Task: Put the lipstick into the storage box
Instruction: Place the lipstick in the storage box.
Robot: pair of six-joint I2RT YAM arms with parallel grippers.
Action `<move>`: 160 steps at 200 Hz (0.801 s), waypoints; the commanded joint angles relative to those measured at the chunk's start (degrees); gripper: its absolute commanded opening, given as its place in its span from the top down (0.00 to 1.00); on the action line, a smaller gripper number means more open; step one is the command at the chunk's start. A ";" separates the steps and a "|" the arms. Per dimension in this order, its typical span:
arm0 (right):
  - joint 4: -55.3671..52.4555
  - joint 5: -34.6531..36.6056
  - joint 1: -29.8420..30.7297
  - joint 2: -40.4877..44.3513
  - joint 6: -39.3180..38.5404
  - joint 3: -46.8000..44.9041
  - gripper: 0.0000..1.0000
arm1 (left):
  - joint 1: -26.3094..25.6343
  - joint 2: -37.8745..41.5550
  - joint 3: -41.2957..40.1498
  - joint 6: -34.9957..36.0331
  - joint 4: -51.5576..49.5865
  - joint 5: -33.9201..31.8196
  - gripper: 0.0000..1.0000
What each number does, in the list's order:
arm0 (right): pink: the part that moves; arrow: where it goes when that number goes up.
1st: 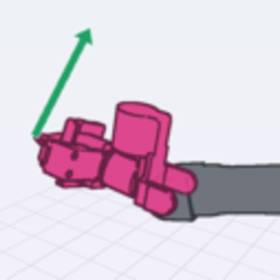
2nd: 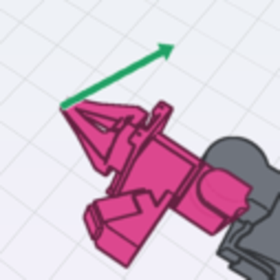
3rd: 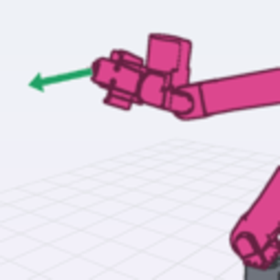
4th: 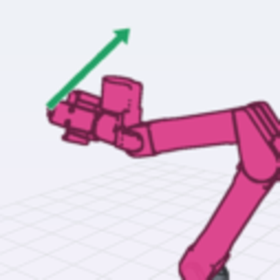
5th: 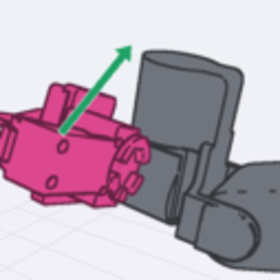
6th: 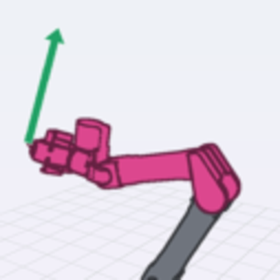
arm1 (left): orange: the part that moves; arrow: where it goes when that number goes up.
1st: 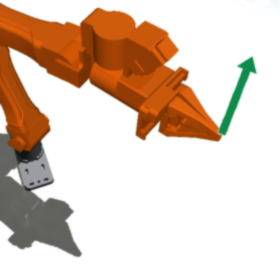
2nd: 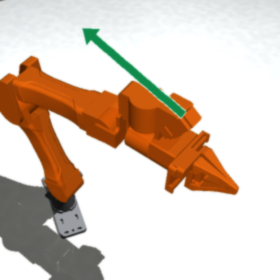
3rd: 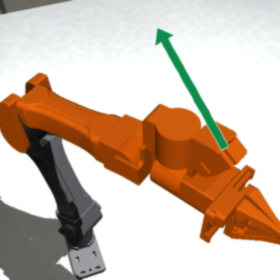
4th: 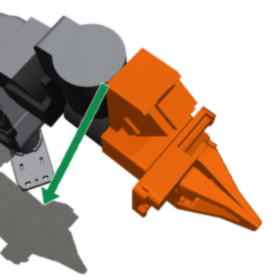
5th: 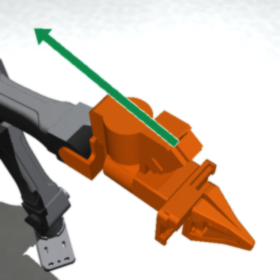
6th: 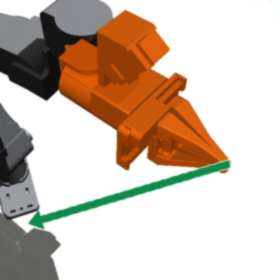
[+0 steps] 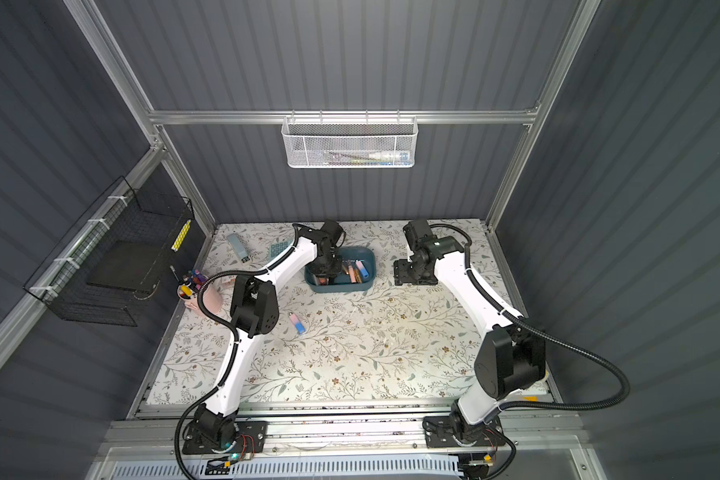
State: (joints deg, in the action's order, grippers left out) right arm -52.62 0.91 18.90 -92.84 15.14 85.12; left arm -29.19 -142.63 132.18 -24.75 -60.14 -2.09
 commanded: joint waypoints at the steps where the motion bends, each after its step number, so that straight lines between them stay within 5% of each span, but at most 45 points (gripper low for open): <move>1: -2.16 1.09 -0.65 -1.03 -0.46 1.97 0.25 | 0.39 -0.67 1.72 0.76 0.52 2.23 0.53; 23: -2.48 1.06 -0.97 -1.03 -0.46 2.16 0.25 | 0.42 0.14 1.69 0.68 1.71 3.13 0.43; 102: -1.54 -1.42 -1.07 -0.59 -1.07 1.28 0.25 | 0.36 13.48 0.44 -3.17 3.64 3.94 0.41; 160: 1.26 -5.32 -1.05 0.52 -0.81 -1.41 0.23 | -0.17 35.67 -31.60 -11.99 6.46 -1.89 0.35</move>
State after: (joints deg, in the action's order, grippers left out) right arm -52.71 -1.80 18.04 -93.38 14.28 85.41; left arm -28.93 -112.81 112.42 -31.14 -53.10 -1.54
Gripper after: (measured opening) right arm 0.764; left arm 0.606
